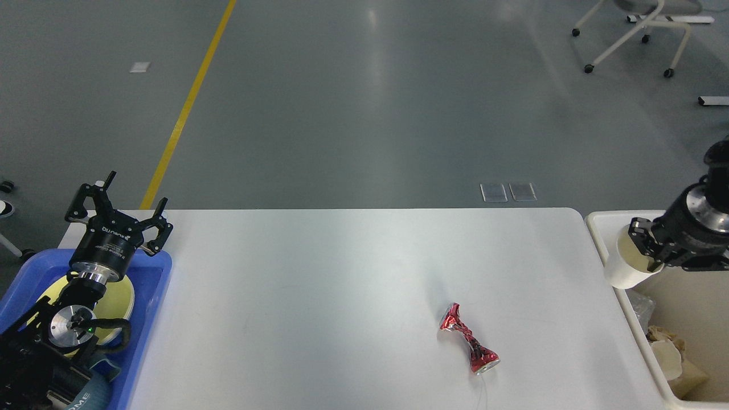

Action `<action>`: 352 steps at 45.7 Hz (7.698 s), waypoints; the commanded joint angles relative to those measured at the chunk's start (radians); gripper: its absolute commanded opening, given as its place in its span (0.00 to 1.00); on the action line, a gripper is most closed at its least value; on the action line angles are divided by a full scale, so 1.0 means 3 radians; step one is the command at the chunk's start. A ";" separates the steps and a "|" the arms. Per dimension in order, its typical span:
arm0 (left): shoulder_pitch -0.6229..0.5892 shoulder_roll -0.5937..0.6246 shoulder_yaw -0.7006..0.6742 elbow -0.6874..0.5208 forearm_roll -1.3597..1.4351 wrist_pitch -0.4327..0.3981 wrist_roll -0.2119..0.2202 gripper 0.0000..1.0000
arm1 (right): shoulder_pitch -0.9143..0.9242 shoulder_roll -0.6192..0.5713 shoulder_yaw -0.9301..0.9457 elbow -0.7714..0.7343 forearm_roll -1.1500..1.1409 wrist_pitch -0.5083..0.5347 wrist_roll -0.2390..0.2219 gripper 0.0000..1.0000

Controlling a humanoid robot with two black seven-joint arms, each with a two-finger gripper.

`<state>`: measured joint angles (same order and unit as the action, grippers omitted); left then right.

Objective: Tidy desktop
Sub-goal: 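Carry the cream paper cup into the bin and release it, then raise the right gripper up out of the white bin, then lower the right gripper onto the red wrapper and grasp it, then carry the red wrapper with the right gripper into the bin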

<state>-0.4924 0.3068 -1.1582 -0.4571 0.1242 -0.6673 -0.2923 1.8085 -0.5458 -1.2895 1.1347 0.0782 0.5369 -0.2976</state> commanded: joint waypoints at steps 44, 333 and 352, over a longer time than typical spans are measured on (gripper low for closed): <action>0.0000 0.0000 0.0000 0.0000 0.0000 0.0000 -0.0002 0.96 | -0.3881 0.0786 0.1256 -0.2969 0.0056 -0.2419 0.0021 0.00; 0.0000 0.0000 -0.0005 0.0000 0.0000 0.0000 0.0003 0.96 | 0.0393 0.0776 0.0807 0.0987 -0.0317 -0.0143 0.0031 0.00; 0.0000 0.0000 0.0000 0.0000 0.0000 0.0000 0.0003 0.96 | 0.1774 0.0802 0.0284 0.2026 0.0005 -0.0113 0.0225 0.00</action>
<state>-0.4924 0.3068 -1.1591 -0.4571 0.1243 -0.6673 -0.2916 2.3118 -0.3001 -1.1908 1.7268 0.0587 0.5030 -0.2291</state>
